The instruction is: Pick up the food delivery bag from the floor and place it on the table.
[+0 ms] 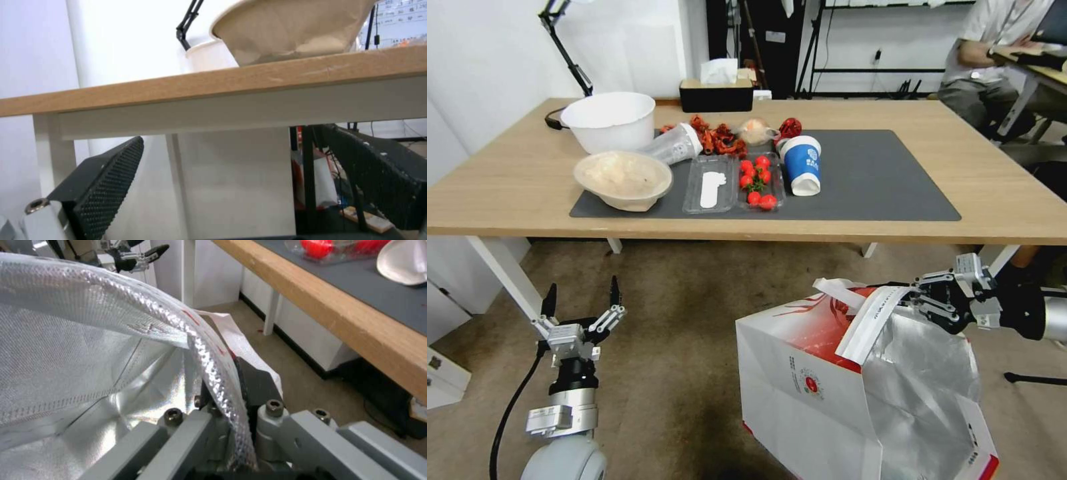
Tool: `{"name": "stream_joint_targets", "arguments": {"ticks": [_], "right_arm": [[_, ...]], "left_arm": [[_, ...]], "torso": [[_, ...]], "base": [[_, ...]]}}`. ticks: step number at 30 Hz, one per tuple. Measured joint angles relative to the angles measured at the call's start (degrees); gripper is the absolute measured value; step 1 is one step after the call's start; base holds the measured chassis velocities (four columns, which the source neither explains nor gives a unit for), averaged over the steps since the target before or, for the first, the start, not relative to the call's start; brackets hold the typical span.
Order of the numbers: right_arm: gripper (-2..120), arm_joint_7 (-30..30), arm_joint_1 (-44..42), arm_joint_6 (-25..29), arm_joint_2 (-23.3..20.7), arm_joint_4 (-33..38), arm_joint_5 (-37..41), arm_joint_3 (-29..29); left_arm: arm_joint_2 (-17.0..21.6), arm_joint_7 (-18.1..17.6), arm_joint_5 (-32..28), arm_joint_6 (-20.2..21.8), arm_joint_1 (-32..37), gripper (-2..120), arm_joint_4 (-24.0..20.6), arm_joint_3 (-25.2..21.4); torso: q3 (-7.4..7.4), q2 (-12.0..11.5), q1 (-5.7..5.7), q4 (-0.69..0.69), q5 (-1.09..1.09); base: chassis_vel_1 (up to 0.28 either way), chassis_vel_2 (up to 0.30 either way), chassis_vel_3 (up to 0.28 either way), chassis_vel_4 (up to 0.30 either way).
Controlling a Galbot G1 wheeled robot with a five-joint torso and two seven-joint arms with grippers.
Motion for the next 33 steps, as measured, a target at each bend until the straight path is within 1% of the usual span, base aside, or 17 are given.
{"name": "stream_joint_targets", "arguments": {"ticks": [6,9,13,16,17,19,27,33], "right_arm": [[0,-0.01,-0.05,-0.03,-0.09,0.06,0.0,0.0],[0,-0.05,-0.05,-0.1,-0.43,0.06,0.19,0.16],[0,-0.08,-0.05,-0.13,-0.48,0.07,0.23,0.23],[0,-0.07,0.03,-0.16,-0.48,0.15,0.25,0.23],[0,-0.07,0.03,-0.16,-0.48,0.15,0.25,0.23],[0,-0.05,0.04,-0.16,-0.43,0.22,0.25,0.23],[0,0.02,0.11,-0.18,-0.33,0.26,0.42,0.26],[0,0.06,0.11,-0.2,-0.13,0.36,0.43,0.28]], "left_arm": [[-0.06,-0.03,-0.01,0.0,0.1,100,-0.15,-0.01],[-0.17,-0.03,0.03,0.0,0.1,100,-0.28,0.08],[-0.17,-0.03,0.04,0.04,0.08,100,-0.32,0.1],[-0.13,-0.03,0.05,0.07,0.08,100,-0.33,0.08],[-0.13,-0.03,0.05,0.07,0.08,100,-0.33,0.08],[-0.07,-0.03,0.05,0.07,0.14,100,-0.33,0.04],[0.13,-0.07,-0.12,0.07,0.3,100,-0.44,-0.03],[0.21,-0.07,-0.24,0.07,0.19,100,-0.52,-0.01]], "torso": [[0.74,1.22,0.48,0.0,0.0],[1.36,2.29,0.93,0.01,0.0],[1.77,2.92,1.18,0.01,0.0],[2.39,4.02,1.63,0.0,0.0],[2.39,4.02,1.63,0.0,0.0],[2.85,4.78,1.95,0.0,0.0],[3.8,6.42,2.64,0.0,0.0],[4.79,8.05,3.26,0.01,0.0]], "base": [[0.0,0.0,0.0,0.0],[0.0,0.0,0.0,0.0],[0.0,0.0,0.0,0.0],[0.0,0.0,0.0,0.0],[0.0,0.0,0.0,0.0],[0.0,0.0,0.0,0.0],[0.0,0.0,0.0,0.0],[0.0,0.0,0.0,0.0]]}}
